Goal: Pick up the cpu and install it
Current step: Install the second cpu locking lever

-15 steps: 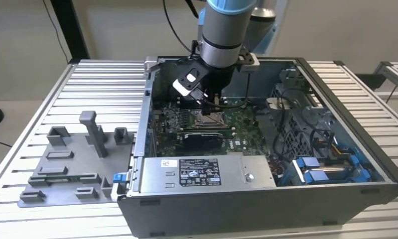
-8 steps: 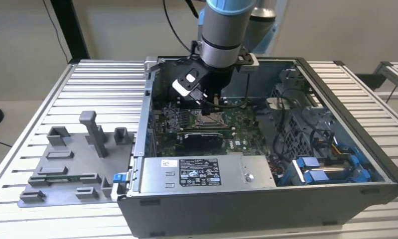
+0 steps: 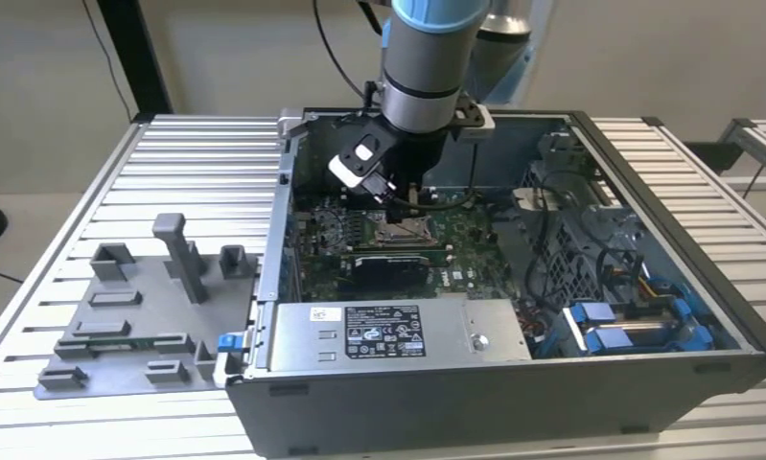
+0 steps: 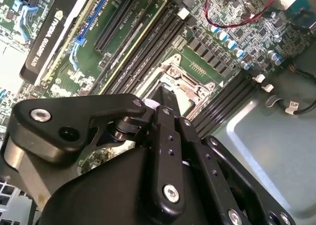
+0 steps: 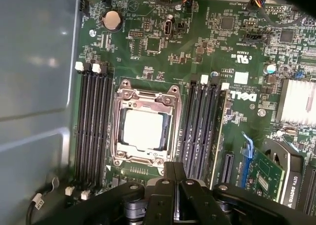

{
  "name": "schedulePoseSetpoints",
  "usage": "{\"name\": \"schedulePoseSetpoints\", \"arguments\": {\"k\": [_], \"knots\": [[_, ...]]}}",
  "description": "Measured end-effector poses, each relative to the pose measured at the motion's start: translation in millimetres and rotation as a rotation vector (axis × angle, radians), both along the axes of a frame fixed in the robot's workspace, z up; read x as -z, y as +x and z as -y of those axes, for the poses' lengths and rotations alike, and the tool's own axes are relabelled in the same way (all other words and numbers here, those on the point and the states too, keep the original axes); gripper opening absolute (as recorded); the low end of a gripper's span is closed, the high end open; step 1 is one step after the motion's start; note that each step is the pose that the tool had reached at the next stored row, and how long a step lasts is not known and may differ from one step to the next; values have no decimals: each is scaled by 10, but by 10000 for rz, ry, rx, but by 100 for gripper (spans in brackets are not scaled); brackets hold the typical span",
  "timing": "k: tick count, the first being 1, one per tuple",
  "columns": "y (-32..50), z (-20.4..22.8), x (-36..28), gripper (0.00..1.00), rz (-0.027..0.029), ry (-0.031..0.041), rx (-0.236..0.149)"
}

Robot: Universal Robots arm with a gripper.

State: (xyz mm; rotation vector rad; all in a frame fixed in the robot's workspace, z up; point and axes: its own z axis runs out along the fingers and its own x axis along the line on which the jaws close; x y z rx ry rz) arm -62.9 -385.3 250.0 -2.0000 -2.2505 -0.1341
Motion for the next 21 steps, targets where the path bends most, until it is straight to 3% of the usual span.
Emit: {"name": "schedulePoseSetpoints", "arguments": {"k": [14, 21], "knots": [[-122, -23, 176, 0, 12, 10, -1], [-151, -36, 240, 0, 10, 199, -1]]}}
